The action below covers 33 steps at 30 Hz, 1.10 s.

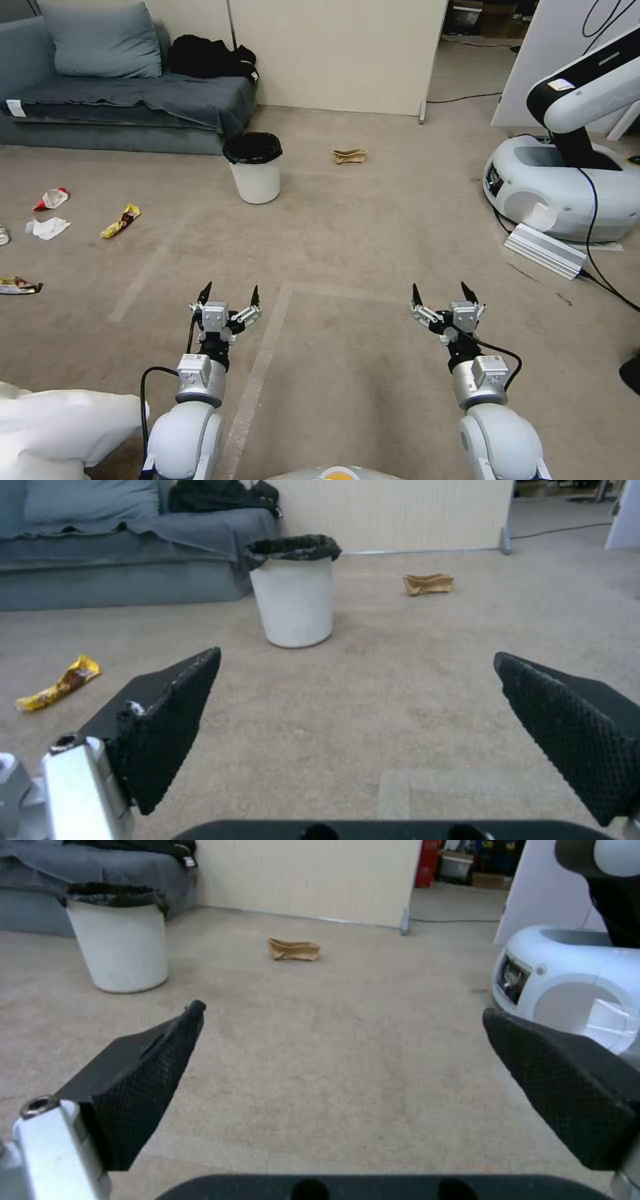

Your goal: Pick up the trash bin, then pick up the garbage from the floor and place it into the trash bin.

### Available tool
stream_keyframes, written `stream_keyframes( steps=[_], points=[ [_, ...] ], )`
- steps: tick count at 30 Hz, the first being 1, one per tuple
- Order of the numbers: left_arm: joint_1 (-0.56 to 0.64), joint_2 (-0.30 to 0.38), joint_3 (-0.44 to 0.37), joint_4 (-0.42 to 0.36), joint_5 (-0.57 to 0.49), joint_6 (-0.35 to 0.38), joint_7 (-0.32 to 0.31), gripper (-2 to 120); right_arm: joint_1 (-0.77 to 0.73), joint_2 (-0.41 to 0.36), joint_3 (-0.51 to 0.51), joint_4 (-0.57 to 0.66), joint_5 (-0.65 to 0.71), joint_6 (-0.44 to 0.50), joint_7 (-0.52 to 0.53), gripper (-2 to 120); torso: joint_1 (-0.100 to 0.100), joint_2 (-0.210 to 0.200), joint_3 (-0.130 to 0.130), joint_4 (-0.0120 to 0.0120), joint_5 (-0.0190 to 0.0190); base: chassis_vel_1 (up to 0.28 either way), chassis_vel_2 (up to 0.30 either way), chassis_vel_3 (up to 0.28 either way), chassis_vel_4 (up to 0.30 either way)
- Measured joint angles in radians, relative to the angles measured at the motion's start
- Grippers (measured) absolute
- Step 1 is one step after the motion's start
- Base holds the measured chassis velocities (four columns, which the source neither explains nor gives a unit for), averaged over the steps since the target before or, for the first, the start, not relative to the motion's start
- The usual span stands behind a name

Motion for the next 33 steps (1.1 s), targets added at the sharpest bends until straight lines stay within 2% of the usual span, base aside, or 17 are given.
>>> stream_keyframes(
  steps=[8,10,11,14,15,19,20,23,28,31,33],
  points=[
    [0.009,0.0,0.0,-0.015,0.004,0.018,-0.007,100,-0.035,0.01,0.001,0.038,-0.012,0.001,0.001,100,0.0,0.0,0.0,0.0002,-0.0001,0.0,0.0,0.0,0.0],
    [0.037,0.0,0.0,-0.076,0.022,0.073,-0.034,100,-0.102,0.032,0.004,0.111,-0.036,0.007,0.008,100,0.0,0.0,0.0,-0.0001,0.0003,0.0,0.0,0.0,0.0],
    [0.037,0.0,0.0,-0.076,0.022,0.073,-0.034,100,-0.102,0.032,0.004,0.111,-0.036,0.007,0.008,100,0.0,0.0,0.0,-0.0001,0.0003,0.0,0.0,0.0,0.0],
    [0.09,0.0,0.002,-0.185,0.053,0.177,-0.083,100,-0.205,0.066,0.01,0.225,-0.073,0.017,0.02,100,0.0,0.0,0.0,0.0,0.0001,0.0,0.0,0.0,0.0],
    [0.09,0.0,0.002,-0.185,0.053,0.177,-0.083,100,-0.205,0.066,0.01,0.225,-0.073,0.017,0.02,100,0.0,0.0,0.0,0.0,0.0001,0.0,0.0,0.0,0.0],
    [0.162,0.0,0.003,-0.334,0.096,0.319,-0.15,100,-0.33,0.106,0.018,0.364,-0.118,0.03,0.034,100,0.0,0.0,0.0,-0.0005,-0.0005,0.0,0.0,0.0,0.0],
    [0.162,0.0,0.003,-0.334,0.096,0.319,-0.15,100,-0.33,0.106,0.018,0.364,-0.118,0.03,0.034,100,0.0,0.0,0.0,-0.0005,-0.0005,0.0,0.0,0.0,0.0],
    [0.215,0.0,0.012,-0.432,0.121,0.397,-0.207,100,-0.344,0.108,0.018,0.379,-0.124,0.032,0.036,100,0.0,0.0,0.0,0.0004,0.0001,0.0,0.0,0.0,0.0],
    [0.226,0.001,0.02,-0.444,0.127,0.398,-0.227,100,-0.347,0.108,0.018,0.379,-0.12,0.05,0.026,100,0.0,0.0,0.0,0.0,-0.0001,0.0,0.0,0.0,0.0],
    [0.227,0.001,0.021,-0.445,0.131,0.396,-0.23,100,-0.349,0.111,0.009,0.364,-0.084,0.125,-0.027,100,0.0,0.0,0.0,0.0,0.0,0.0,0.0,0.0,0.0],
    [0.227,0.001,0.021,-0.445,0.131,0.395,-0.23,100,-0.347,0.11,0.008,0.359,-0.08,0.134,-0.034,100,0.0,0.0,0.0,0.0001,0.0,0.0,0.0,0.0,0.0]
  ],
)
